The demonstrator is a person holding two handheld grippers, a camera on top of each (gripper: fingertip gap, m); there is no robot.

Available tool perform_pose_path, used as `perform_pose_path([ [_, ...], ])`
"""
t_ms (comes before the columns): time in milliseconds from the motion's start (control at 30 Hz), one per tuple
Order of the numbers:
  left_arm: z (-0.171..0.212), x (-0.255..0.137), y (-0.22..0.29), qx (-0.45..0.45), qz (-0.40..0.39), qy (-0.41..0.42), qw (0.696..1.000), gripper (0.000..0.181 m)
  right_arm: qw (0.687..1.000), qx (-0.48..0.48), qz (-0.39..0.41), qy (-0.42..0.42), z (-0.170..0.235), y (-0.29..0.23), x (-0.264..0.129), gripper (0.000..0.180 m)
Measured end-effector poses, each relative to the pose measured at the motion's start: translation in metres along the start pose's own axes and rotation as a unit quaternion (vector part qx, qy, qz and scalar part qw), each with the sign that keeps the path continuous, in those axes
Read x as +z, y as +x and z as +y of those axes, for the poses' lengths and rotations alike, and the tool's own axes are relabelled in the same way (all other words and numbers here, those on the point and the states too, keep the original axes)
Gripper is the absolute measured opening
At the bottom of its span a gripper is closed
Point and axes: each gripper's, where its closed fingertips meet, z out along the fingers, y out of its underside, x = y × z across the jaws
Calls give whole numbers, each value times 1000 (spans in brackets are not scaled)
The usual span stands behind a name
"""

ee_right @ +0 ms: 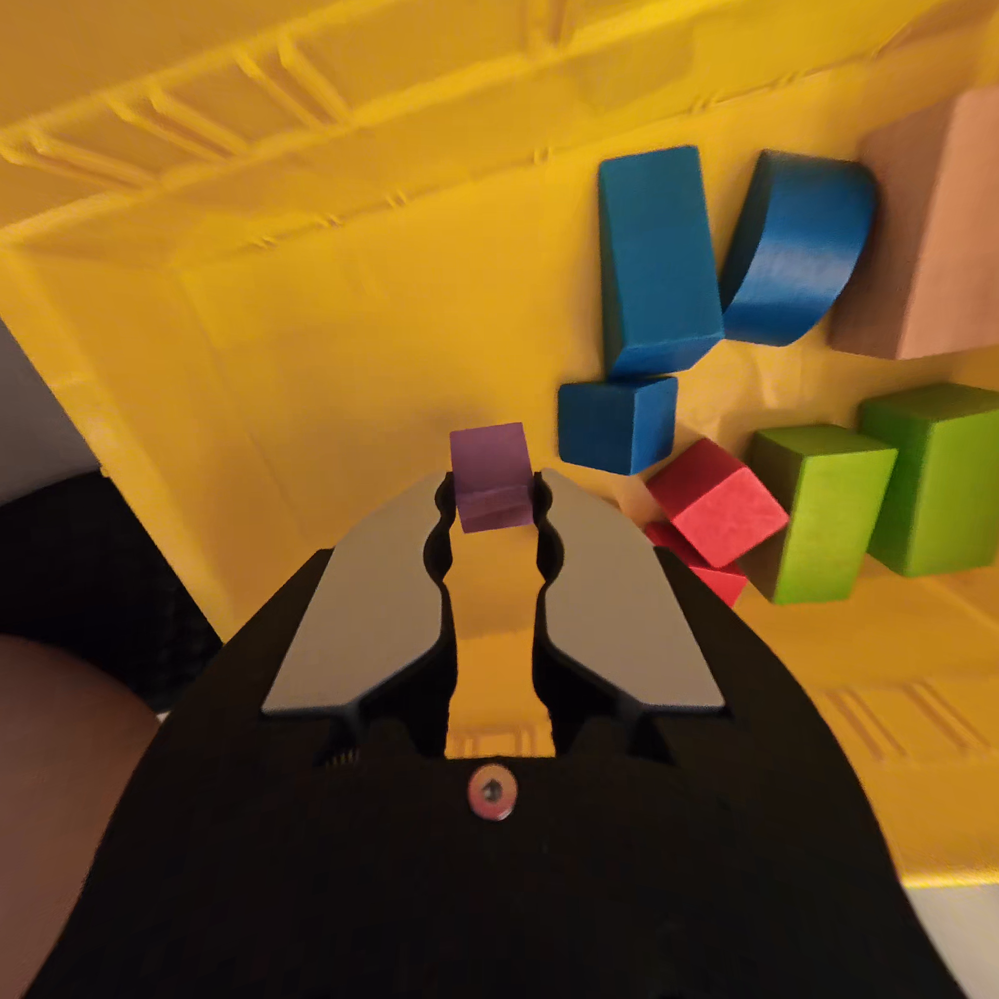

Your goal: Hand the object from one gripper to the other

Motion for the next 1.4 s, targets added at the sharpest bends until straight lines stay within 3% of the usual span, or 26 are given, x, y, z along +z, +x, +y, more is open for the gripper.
perform_pose_path([
  [333, 14, 10, 3, 23, -14, -53, 998, 52, 995, 52, -12, -82, 31, -4, 5, 28],
  [467, 18, 14, 4, 24, -11, -67, 997, 52, 985, 77, 29, -149, 48, 2, -1, 28],
  [700, 24, 16, 2, 24, -16, -85, 996, 53, 975, 101, 56, -189, 60, 11, -1, 29],
  [1167, 25, 1, -9, 15, -42, -83, 996, 55, 969, 148, 83, -181, 59, 24, -4, 34],
  [1267, 27, -16, -29, -7, -96, -84, 992, 54, 971, 150, 89, -164, 57, 22, -12, 35],
  [1400, 57, -63, -93, -55, -274, -143, 949, 55, 976, 141, 129, -109, 48, 23, -39, 36],
])
